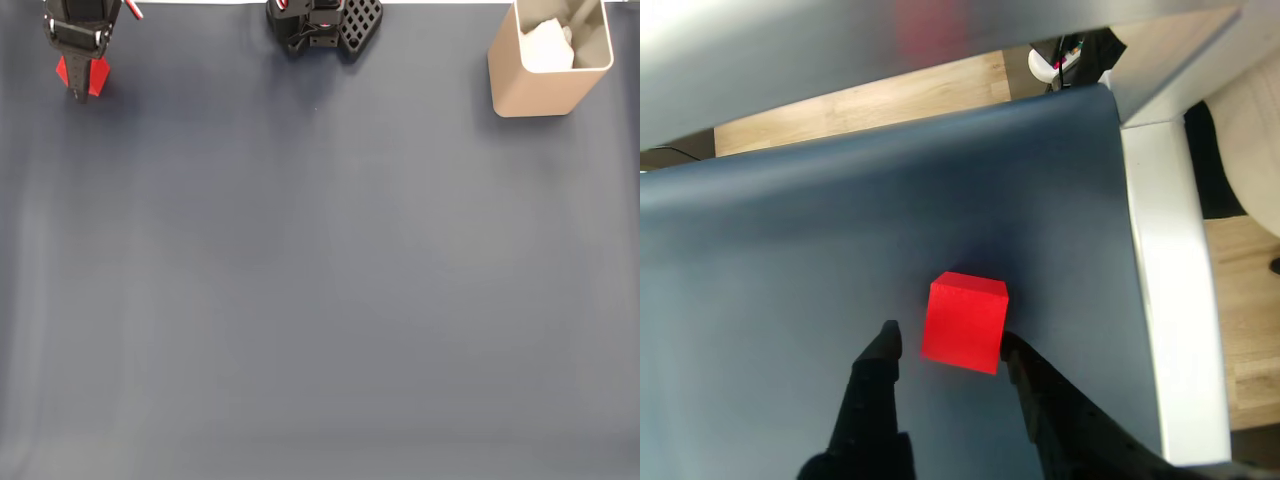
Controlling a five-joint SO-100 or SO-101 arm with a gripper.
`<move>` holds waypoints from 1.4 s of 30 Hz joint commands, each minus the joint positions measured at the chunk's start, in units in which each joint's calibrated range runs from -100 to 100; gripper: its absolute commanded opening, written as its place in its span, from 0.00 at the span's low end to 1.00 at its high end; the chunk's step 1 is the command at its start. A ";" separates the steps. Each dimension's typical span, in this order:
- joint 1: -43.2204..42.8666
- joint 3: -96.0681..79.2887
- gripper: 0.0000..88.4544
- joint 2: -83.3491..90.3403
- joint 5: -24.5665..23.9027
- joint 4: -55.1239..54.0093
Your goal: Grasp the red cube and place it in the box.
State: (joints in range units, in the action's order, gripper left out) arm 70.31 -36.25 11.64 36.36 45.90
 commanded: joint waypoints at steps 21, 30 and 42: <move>-1.27 1.15 0.00 3.21 3.37 0.84; -3.04 2.52 0.00 8.83 7.42 4.04; -13.48 13.09 0.00 16.10 10.70 17.91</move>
State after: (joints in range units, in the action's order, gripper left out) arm 60.09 -29.14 24.21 46.47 59.79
